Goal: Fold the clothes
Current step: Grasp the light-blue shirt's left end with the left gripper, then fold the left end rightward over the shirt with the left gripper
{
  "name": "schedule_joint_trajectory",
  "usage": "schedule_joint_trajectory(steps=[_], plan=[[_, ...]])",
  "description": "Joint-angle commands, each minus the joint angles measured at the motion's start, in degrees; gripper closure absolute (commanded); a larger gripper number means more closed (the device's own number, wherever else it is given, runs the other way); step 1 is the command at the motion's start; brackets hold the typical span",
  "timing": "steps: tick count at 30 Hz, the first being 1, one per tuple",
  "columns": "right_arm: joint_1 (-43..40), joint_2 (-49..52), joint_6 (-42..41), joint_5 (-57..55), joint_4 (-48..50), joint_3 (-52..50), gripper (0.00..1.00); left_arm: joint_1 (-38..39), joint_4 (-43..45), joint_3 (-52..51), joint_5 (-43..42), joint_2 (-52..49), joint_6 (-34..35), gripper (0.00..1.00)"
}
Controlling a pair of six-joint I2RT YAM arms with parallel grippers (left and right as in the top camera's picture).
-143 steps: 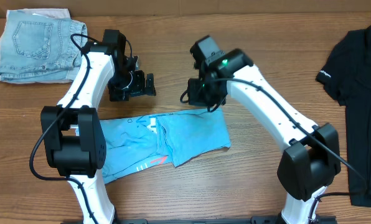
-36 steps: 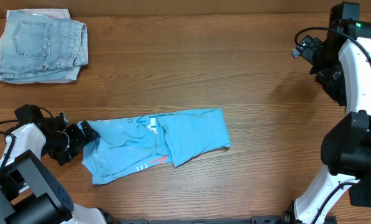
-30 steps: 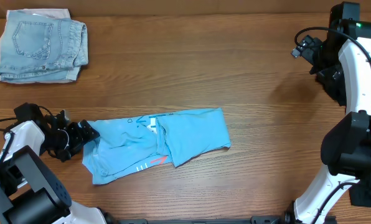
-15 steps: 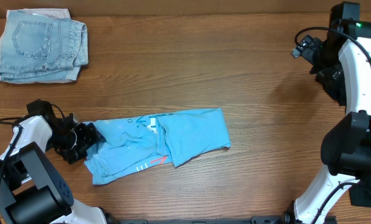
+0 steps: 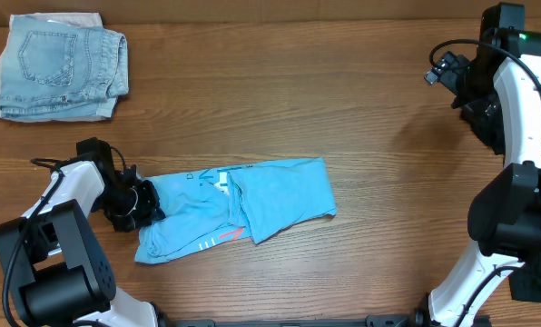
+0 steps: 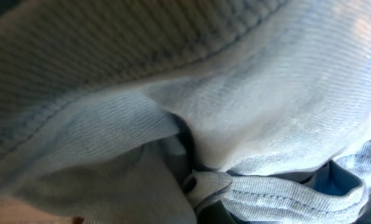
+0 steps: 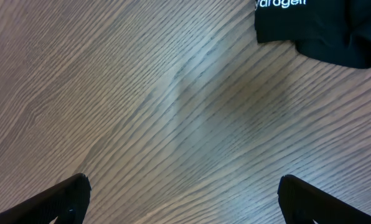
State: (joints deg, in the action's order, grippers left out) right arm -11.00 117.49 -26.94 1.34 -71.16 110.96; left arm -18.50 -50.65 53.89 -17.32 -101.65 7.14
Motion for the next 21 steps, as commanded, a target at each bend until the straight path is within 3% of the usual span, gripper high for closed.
schedule_joint_trajectory(steps=[1, 6, 12, 21], plan=[[-0.2, -1.8, 0.2, 0.3, 0.2, 0.9, 0.0, 0.7, -0.3, -1.0, 4.7, -3.5, 2.4, 0.96], [-0.2, -1.8, 0.2, 0.3, 0.2, 0.9, 0.0, 0.7, -7.5, 7.5, 10.2, -3.5, 4.6, 0.96], [-0.2, -1.8, 0.2, 0.3, 0.2, 0.9, 0.0, 1.0, -20.4, 25.9, 15.3, -3.5, 5.4, 0.96], [-0.2, -1.8, 0.2, 0.3, 0.2, 0.9, 0.0, 8.1, -33.3, 47.9, 15.4, -3.4, 4.4, 0.96]])
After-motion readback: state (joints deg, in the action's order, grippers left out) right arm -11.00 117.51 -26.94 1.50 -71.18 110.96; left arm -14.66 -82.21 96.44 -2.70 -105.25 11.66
